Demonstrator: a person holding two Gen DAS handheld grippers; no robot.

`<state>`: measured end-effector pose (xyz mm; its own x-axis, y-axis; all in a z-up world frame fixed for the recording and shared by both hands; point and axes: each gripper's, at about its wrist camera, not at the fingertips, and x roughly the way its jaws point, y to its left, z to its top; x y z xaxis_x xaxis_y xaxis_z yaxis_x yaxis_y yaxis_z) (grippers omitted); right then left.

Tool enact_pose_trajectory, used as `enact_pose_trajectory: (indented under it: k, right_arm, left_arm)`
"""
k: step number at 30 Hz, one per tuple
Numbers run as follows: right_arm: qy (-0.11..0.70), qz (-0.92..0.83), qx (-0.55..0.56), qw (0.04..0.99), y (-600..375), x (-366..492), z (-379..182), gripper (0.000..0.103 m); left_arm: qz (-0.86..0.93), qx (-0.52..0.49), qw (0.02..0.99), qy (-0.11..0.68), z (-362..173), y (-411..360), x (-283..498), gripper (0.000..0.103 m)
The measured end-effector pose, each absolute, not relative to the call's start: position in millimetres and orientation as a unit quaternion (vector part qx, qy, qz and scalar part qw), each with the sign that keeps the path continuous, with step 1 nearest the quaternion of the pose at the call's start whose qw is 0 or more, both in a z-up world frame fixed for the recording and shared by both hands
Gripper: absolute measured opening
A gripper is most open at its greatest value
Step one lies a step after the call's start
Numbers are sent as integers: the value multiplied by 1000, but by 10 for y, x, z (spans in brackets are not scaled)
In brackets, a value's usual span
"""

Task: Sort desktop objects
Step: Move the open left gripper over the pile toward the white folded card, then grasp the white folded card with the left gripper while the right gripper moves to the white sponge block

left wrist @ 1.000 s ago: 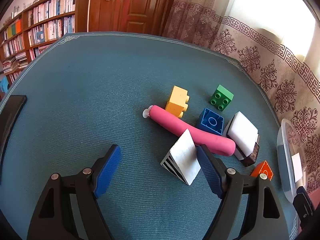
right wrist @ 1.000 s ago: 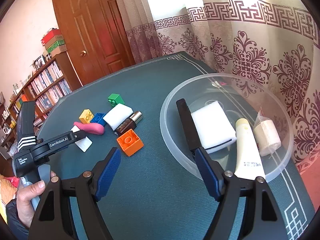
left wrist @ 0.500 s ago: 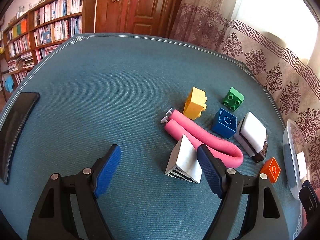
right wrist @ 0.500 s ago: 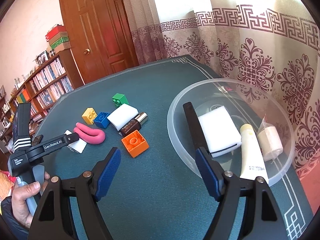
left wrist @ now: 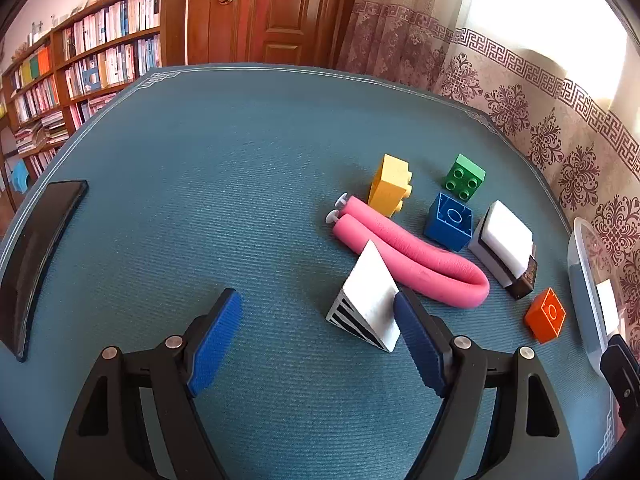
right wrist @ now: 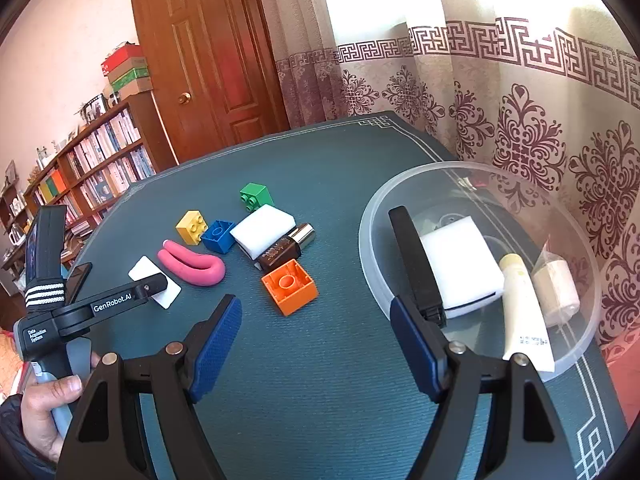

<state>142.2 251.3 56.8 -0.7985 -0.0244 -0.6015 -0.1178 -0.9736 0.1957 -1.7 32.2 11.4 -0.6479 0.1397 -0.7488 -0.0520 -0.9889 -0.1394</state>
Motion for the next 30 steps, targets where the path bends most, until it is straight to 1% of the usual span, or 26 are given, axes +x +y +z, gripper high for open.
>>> enact_pose_trajectory:
  k: [12,21,30]
  right_arm:
    - [101,943,-317,-1,2363,1400,567,80]
    - [88,938,-333,-36,2215,1213,497,80]
    - [92,934,-342,-40,2208,1068,452,80]
  left_arm:
    - [907,-417,27,-50,115,141,147,81]
    - [911,-405,49,-55,201,326,60,81]
    - [908,-415,35,-51,95,413,-99,81]
